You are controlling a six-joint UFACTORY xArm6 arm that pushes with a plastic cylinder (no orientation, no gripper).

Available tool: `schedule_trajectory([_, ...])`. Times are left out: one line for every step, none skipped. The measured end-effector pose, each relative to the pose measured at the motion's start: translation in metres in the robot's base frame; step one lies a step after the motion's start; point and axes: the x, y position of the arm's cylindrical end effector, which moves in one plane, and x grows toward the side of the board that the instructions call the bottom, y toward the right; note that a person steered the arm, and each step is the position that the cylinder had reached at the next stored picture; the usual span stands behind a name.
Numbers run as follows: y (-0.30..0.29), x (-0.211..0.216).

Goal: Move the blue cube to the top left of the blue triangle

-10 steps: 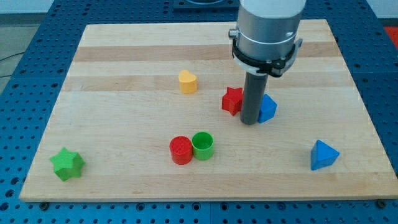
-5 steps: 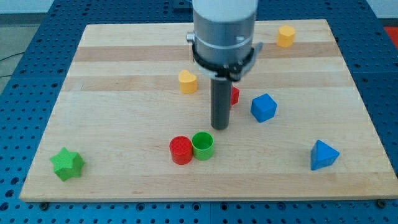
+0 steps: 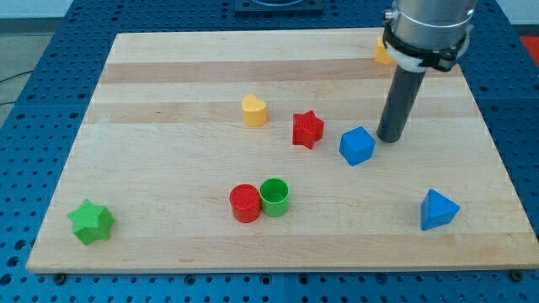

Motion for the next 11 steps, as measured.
schedule_trajectory([-0.009,0.002])
schedule_trajectory([-0.013,-0.005])
schedule_trajectory([-0.027,0.002])
schedule_trajectory([-0.027,0.010])
schedule_trajectory([-0.037,0.009])
schedule_trajectory([-0.055,-0.010])
schedule_trajectory([-0.063,-0.013])
schedule_trajectory([-0.093,-0.013])
schedule_trajectory([-0.091,0.004])
schedule_trajectory([-0.053,0.012])
schedule_trajectory([-0.067,0.033])
